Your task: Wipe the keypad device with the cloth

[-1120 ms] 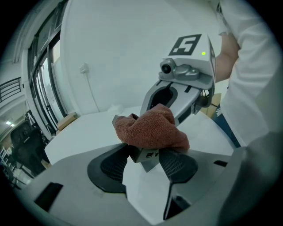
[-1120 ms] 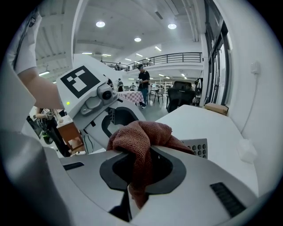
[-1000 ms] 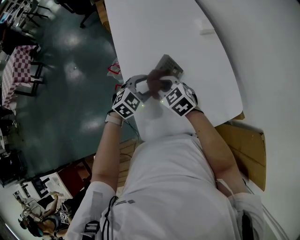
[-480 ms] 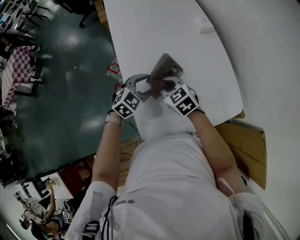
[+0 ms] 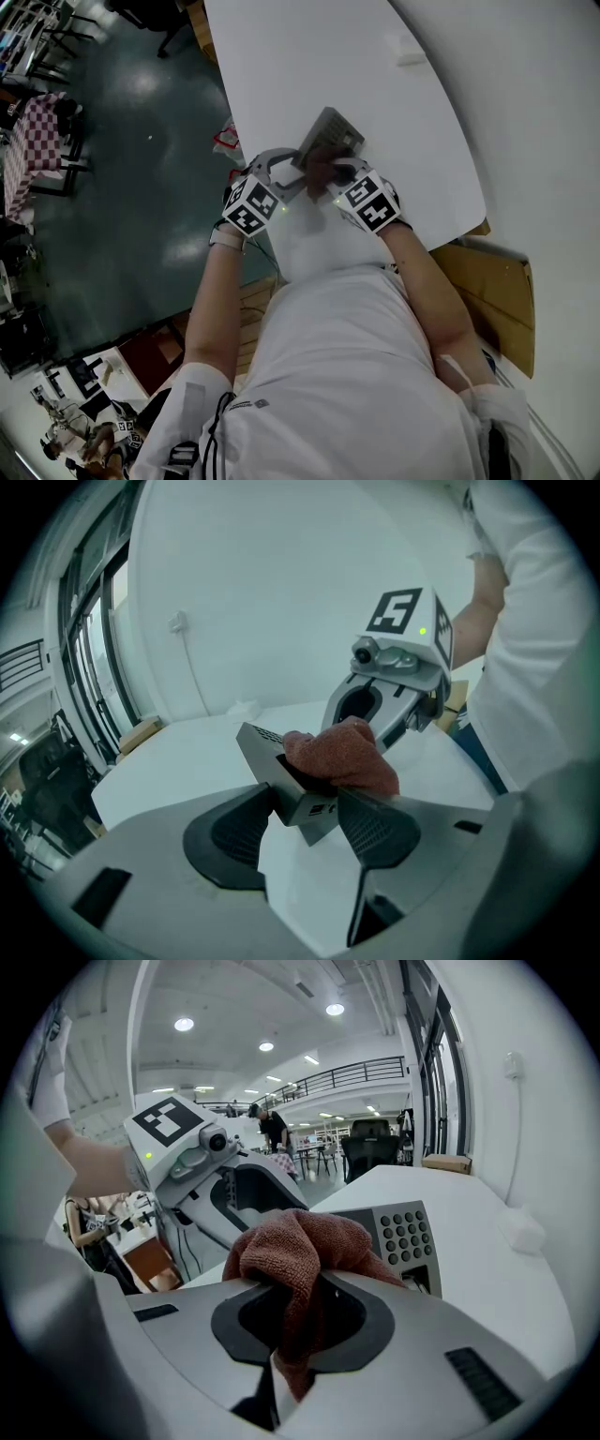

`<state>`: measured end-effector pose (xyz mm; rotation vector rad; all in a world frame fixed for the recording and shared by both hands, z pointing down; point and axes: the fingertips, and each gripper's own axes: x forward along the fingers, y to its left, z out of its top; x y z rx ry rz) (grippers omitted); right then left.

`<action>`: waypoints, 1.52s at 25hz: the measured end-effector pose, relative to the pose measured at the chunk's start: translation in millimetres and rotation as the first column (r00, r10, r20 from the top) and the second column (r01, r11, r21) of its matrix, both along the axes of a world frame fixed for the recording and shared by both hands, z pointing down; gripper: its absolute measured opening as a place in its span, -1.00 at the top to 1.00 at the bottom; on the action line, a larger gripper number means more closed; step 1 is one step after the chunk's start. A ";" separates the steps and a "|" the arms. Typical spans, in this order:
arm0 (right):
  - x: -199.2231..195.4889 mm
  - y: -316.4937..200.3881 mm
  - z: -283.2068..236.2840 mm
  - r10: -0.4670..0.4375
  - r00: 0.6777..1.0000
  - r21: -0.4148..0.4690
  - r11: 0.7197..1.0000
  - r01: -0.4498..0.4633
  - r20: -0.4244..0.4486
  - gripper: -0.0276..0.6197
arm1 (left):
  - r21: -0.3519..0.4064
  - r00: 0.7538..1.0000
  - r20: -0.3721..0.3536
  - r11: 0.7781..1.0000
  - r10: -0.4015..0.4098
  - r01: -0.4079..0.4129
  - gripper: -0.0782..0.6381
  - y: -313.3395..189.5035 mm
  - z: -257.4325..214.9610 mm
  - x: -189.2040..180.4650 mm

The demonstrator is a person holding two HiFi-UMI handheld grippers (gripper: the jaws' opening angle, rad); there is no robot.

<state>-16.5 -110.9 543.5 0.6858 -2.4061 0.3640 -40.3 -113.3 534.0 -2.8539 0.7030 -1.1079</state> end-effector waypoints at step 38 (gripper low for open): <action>53.2 26.8 58.6 0.078 0.993 -0.069 0.994 -0.084 -0.091 0.75 | 0.001 0.996 0.019 0.996 -0.089 0.089 0.17 1.4 -0.2 0.6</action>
